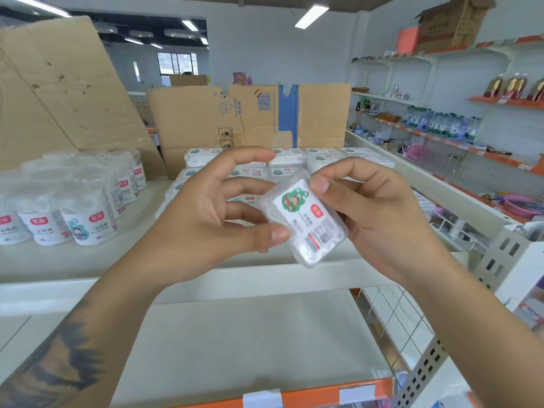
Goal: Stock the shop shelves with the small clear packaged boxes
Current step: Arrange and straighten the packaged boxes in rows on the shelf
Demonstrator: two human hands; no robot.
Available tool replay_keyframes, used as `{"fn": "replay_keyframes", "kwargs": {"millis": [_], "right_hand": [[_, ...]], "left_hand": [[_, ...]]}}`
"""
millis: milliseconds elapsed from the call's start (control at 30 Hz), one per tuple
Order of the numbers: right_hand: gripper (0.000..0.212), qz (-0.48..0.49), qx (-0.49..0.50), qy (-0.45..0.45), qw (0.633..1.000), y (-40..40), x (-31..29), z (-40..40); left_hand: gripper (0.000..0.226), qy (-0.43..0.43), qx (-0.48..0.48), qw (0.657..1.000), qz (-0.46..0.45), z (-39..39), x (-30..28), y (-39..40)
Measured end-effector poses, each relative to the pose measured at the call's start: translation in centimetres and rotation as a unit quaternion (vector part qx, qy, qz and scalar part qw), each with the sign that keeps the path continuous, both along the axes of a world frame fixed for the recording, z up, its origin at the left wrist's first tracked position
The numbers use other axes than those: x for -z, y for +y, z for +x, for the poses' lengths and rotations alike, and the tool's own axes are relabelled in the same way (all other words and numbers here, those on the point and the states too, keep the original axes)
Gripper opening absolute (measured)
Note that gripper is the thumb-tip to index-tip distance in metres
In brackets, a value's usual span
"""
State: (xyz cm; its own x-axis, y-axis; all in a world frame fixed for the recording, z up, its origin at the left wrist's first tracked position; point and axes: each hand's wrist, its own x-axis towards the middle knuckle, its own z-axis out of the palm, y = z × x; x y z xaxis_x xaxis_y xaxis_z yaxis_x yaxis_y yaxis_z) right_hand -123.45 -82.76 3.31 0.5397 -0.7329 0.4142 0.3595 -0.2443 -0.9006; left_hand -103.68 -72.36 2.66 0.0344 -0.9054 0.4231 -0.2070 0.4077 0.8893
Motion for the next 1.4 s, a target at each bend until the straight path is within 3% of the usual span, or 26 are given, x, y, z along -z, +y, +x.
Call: {"fn": "replay_keyframes", "kwargs": {"millis": [200, 333, 433, 533, 633, 700, 767, 900, 1000, 1200, 1400], "right_hand": [[0.026, -0.04, -0.032, 0.072, 0.996, -0.4, 0.5, -0.6], [0.027, -0.101, 0.002, 0.087, 0.991, -0.7, 0.8, -1.2], [0.024, -0.168, -0.033, 0.11, 0.979, 0.0, 0.5, -2.0], [0.045, -0.322, 0.013, 0.222, 0.92, 0.1, 0.2, -2.4], [0.049, -0.423, 0.108, 0.288, 0.852, -0.2, -0.7, -1.9], [0.047, -0.423, 0.108, 0.317, 0.842, -0.6, -1.6, -1.3], [0.046, -0.413, 0.086, 0.343, 0.839, -1.8, -2.5, -0.4], [0.05, -0.419, 0.106, 0.419, 0.798, -5.2, -4.1, 1.8], [0.051, -0.425, 0.125, 0.46, 0.769, -8.1, -4.7, 3.6], [0.052, -0.411, 0.131, 0.527, 0.732, -13.2, -4.2, 6.3], [0.048, -0.383, 0.116, 0.528, 0.749, -14.7, -3.6, 6.8]], "left_hand": [[0.067, -0.12, -0.016, 0.992, -0.021, -0.1, 0.0, 0.4], [0.062, -0.125, -0.069, 0.989, -0.036, -0.4, 0.5, 0.7], [0.063, -0.099, -0.117, 0.986, -0.059, -0.3, 0.9, 0.4], [0.066, -0.079, -0.155, 0.982, -0.07, -0.2, 1.1, 0.2], [0.063, -0.082, -0.183, 0.977, -0.072, -0.1, 1.1, -0.1], [0.062, -0.112, -0.212, 0.968, -0.075, -0.1, 1.1, -0.4], [0.065, -0.209, -0.263, 0.939, -0.076, 0.6, 1.2, -0.7], [0.07, -0.4, -0.368, 0.837, -0.053, 2.5, 2.0, -0.7], [0.071, -0.49, -0.394, 0.778, 0.001, 3.4, 3.1, -0.9], [0.07, -0.497, -0.368, 0.785, 0.034, 4.2, 4.0, -1.2], [0.068, -0.514, -0.357, 0.779, 0.044, 4.3, 4.2, -1.3]]}}
